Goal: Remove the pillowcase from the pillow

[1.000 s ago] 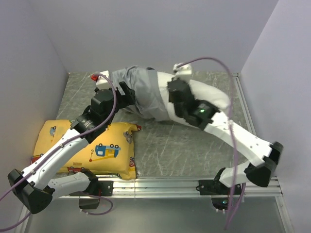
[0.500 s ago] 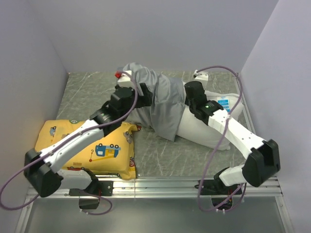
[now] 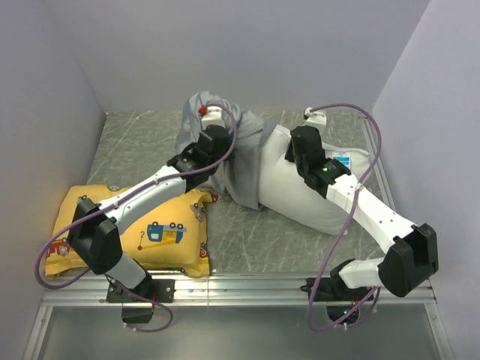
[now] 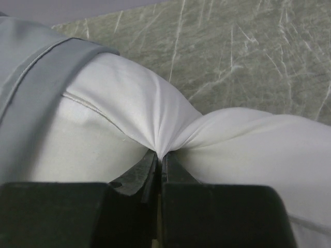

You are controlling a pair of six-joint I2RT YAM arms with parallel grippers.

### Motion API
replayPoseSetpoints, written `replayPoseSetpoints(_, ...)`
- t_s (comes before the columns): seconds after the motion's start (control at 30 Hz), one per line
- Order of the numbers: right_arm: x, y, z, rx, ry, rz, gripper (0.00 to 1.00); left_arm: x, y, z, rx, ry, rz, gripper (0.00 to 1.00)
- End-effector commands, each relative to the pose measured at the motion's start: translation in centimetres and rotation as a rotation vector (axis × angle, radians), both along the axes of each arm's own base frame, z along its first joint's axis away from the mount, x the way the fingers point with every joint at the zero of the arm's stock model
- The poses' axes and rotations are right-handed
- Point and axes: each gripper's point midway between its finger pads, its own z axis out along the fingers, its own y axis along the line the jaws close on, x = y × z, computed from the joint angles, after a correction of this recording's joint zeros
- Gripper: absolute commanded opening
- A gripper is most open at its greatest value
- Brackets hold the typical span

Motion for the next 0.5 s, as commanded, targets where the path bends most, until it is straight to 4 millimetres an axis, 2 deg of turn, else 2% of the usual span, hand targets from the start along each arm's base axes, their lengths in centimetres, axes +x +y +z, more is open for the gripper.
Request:
replayPoseSetpoints(0.0,-0.8,-0.7,1.8,0.050,-0.039,0.007,0.00,3.8,8.3,2.9,0.006,-0.049,0.317,0.00)
replayPoseSetpoints(0.03,-0.8,-1.3,2.3,0.054,-0.049,-0.006,0.00,5.0,12.2,2.8,0.004,-0.043,0.414,0.00)
replayPoseSetpoints(0.1,-0.8,-2.0,2.3,0.056,-0.045,-0.013,0.00,5.5,16.7,2.7,-0.011,-0.038,0.541,0.00)
replayPoseSetpoints(0.13,-0.7,-2.4,2.6,0.060,-0.046,-0.024,0.00,5.8,20.9,2.0,-0.011,-0.021,0.641,0.00)
replayPoseSetpoints(0.17,-0.5,-3.3,2.6,0.066,-0.043,-0.046,0.00,5.8,22.7,1.7,-0.042,-0.015,0.686,0.00)
replayPoseSetpoints(0.23,-0.2,-3.8,2.5,0.095,-0.027,-0.040,0.00,6.1,25.2,0.0,-0.077,0.018,0.709,0.00)
replayPoseSetpoints(0.3,0.1,-4.5,2.4,0.116,-0.017,-0.046,0.00,6.4,24.2,-1.0,-0.102,0.035,0.658,0.01)
replayPoseSetpoints(0.4,0.7,-4.4,2.2,0.109,0.011,-0.035,0.01,6.6,20.4,-2.6,-0.108,0.064,0.552,0.01)
replayPoseSetpoints(0.43,1.0,-3.9,2.3,0.112,0.018,-0.015,0.04,6.6,17.8,-3.0,-0.114,0.058,0.481,0.01)
replayPoseSetpoints(0.47,1.1,-3.8,2.5,0.114,0.020,-0.006,0.18,6.6,16.7,-3.9,-0.095,0.073,0.455,0.01)
